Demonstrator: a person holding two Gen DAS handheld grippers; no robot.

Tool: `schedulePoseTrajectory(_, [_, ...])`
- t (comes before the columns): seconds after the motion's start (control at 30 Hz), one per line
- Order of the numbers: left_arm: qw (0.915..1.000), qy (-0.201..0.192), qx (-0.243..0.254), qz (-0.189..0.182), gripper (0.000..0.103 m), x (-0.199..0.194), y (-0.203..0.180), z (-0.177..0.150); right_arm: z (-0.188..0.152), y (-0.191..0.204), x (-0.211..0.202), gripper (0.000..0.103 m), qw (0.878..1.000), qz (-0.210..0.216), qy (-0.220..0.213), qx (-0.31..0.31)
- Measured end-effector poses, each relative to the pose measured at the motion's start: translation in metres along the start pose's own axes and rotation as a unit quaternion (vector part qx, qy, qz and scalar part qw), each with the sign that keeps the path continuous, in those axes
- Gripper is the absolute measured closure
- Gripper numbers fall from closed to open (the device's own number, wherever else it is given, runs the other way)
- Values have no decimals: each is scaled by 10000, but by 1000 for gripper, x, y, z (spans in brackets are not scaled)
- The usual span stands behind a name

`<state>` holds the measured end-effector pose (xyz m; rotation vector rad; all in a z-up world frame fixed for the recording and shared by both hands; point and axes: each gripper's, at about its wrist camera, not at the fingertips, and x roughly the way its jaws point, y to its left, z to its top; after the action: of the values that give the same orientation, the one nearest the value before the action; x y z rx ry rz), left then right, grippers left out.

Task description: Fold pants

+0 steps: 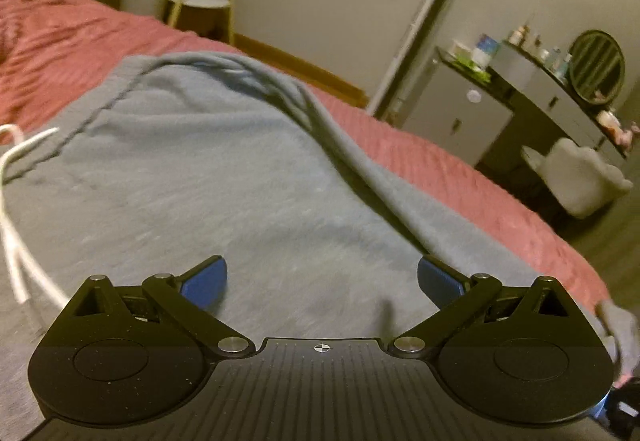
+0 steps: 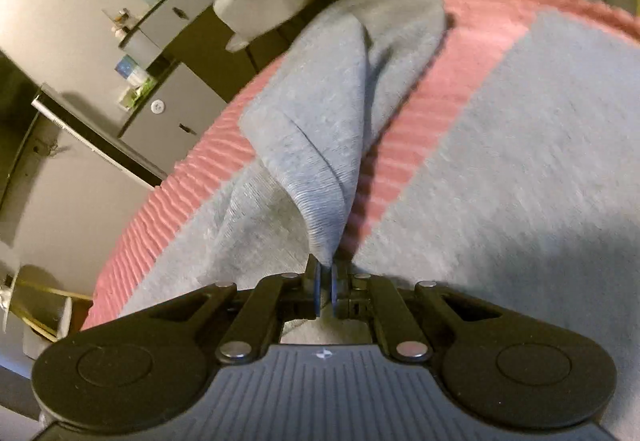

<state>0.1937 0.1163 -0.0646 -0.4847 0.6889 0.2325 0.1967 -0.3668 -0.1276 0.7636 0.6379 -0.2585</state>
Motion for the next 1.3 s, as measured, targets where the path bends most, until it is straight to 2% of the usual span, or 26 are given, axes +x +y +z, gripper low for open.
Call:
schedulePoseTrajectory(0.1, [9990, 307, 215, 223, 0, 30, -12, 24, -3, 14, 11, 97, 9989, -132, -169, -410])
schedulePoseTrajectory(0.2, [9981, 344, 344, 371, 0, 57, -18, 49, -3, 19, 17, 96, 9974, -84, -287, -653])
schedulePoseTrajectory(0.37, [9966, 466, 4, 676, 0, 102, -19, 86, 8, 7, 25, 93, 9992, 297, -210, -141])
schedulePoseTrajectory(0.43, [9961, 537, -169, 673, 0, 114, -15, 95, 11, 3, 30, 93, 9990, 399, -188, -6])
schedulePoseTrajectory(0.53, [9954, 566, -305, 715, 15, 128, -15, 105, 11, 2, 31, 89, 9986, 476, -239, 13])
schedulePoseTrajectory(0.63, [9947, 548, -223, 843, 17, 138, -15, 111, 12, -1, 32, 87, 9979, 572, -247, 185])
schedulePoseTrajectory(0.7, [9940, 552, -106, 943, 24, 143, -17, 113, 15, -4, 33, 87, 9974, 621, -171, 313])
schedulePoseTrajectory(0.73, [9936, 545, -25, 986, 33, 143, -18, 113, 17, -5, 33, 87, 9973, 639, -112, 337])
schedulePoseTrajectory(0.8, [9938, 552, 135, 951, 66, 142, -20, 114, 20, -6, 34, 87, 9972, 658, -32, 365])
schedulePoseTrajectory(0.83, [9946, 672, 89, 788, 91, 143, -17, 115, 22, -6, 34, 87, 9972, 656, -5, 359])
schedulePoseTrajectory(0.87, [9947, 837, -113, 585, 92, 143, -13, 116, 22, -5, 33, 86, 9972, 654, 6, 359])
schedulePoseTrajectory(0.9, [9947, 841, -242, 536, 92, 142, -10, 116, 23, -5, 32, 86, 9973, 644, 4, 348])
schedulePoseTrajectory(1.0, [9961, 734, -152, 459, 93, 139, -9, 112, 27, -1, 29, 80, 9983, 544, -49, 178])
schedulePoseTrajectory(1.03, [9961, 734, -111, 472, 93, 139, -9, 110, 28, 1, 26, 72, 9988, 448, -160, 61])
schedulePoseTrajectory(1.07, [9962, 728, -80, 475, 94, 138, -9, 108, 29, 5, 24, 58, 9990, 333, -306, -75])
schedulePoseTrajectory(1.13, [9963, 725, -81, 462, 94, 138, -7, 107, 29, 12, 22, 41, 9973, 96, -622, -370])
schedulePoseTrajectory(1.2, [9959, 760, -224, 446, 94, 139, -4, 108, 26, 18, 26, 42, 9948, -50, -779, -648])
schedulePoseTrajectory(1.23, [9955, 779, -317, 440, 95, 138, -2, 108, 25, 19, 31, 57, 9942, -102, -773, -743])
schedulePoseTrajectory(1.27, [9952, 792, -382, 426, 95, 138, -1, 109, 24, 19, 32, 83, 9938, -99, -803, -760])
schedulePoseTrajectory(1.3, [9953, 788, -385, 405, 95, 136, -2, 111, 25, 17, 32, 87, 9944, -57, -784, -699])
